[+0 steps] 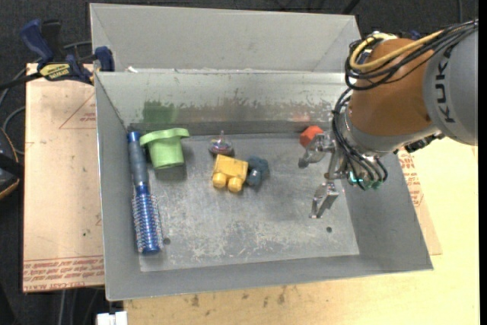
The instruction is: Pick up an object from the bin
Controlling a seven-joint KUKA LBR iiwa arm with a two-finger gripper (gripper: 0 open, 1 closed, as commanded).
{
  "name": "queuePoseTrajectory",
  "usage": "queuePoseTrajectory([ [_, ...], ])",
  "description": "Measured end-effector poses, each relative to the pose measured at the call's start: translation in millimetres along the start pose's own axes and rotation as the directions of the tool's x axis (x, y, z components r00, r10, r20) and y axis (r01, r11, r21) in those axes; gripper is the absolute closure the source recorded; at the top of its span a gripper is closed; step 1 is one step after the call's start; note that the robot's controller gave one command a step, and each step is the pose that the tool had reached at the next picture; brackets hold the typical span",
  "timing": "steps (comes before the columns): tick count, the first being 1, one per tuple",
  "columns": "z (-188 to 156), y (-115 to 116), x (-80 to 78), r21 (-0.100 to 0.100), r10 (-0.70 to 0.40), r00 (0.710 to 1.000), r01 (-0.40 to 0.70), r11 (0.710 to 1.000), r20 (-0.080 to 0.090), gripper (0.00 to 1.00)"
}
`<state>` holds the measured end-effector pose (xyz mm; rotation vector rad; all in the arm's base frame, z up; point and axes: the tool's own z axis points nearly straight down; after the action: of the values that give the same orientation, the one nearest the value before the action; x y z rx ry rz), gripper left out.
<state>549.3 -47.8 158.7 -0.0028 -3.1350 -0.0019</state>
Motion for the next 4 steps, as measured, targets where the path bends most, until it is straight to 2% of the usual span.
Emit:
queuePoseTrajectory([
  [1, 51, 43, -42.4, -0.003, 0.064, 0.998, -0.064, 0.998, 0.007, 0.0],
  [2, 83, 87, -70.0, 0.005, -0.153, 0.988, 0.153, 0.988, 0.01, 0.0],
  [3, 55, 118, -52.6, 0.003, -0.373, 0.928, 0.373, 0.928, 0.01, 0.0],
  [4, 83, 136, -51.2, 0.01, -0.572, 0.82, 0.572, 0.82, 0.012, 0.0],
])
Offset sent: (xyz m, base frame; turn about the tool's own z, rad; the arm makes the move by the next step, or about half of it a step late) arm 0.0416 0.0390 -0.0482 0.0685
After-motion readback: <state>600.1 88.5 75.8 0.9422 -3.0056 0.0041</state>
